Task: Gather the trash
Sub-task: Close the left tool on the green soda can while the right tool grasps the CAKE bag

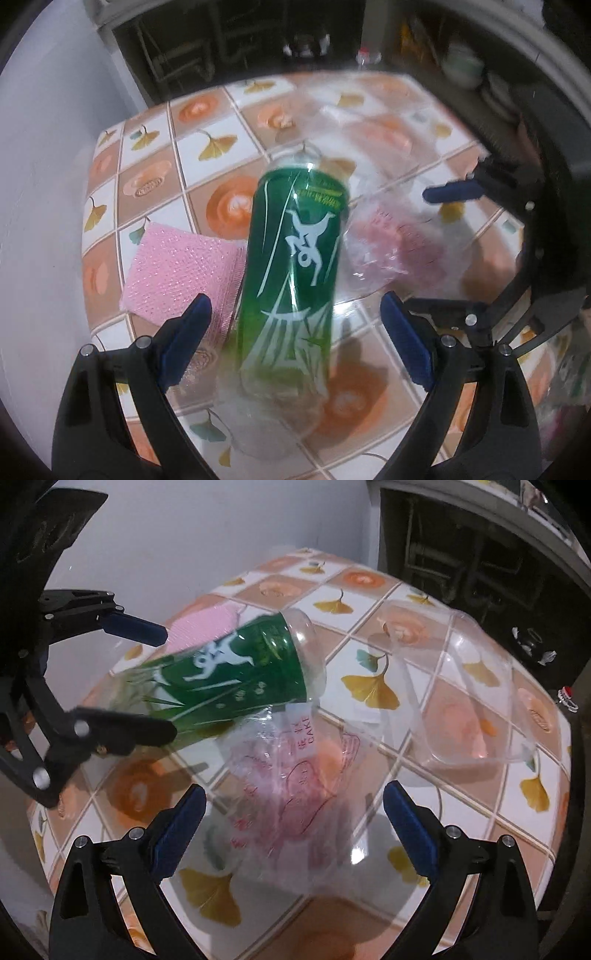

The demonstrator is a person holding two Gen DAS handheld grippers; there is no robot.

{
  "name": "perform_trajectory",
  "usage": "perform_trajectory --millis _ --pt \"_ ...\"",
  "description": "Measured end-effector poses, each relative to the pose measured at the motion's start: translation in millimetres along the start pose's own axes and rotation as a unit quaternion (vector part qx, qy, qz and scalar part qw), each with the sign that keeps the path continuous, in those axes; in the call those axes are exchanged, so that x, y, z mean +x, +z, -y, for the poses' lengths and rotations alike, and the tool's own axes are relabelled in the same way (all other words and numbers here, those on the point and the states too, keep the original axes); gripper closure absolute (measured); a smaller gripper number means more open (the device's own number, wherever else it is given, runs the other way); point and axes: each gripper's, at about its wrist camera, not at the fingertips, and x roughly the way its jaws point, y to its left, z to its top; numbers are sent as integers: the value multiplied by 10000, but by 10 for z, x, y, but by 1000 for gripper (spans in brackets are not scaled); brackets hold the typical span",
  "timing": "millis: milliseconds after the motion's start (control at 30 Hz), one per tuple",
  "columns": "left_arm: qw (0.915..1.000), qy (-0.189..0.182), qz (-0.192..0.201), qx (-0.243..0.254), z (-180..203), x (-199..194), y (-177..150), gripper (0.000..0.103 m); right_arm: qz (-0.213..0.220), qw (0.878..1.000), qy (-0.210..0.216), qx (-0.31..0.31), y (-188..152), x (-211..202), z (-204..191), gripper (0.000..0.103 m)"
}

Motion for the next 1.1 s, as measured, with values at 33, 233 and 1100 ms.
perform_trajectory --millis 33,233,1100 --pt "9999 53 -98 30 4 54 11 15 -45 10000 -29 -11 7 46 15 9" --pt "9991 -47 -343 -233 -38 158 38 28 -108 9999 -65 60 19 184 90 9" --pt "9894 -967 -617 -895 463 -188 -730 44 -173 9969 -478 599 -882 -387 -84 51"
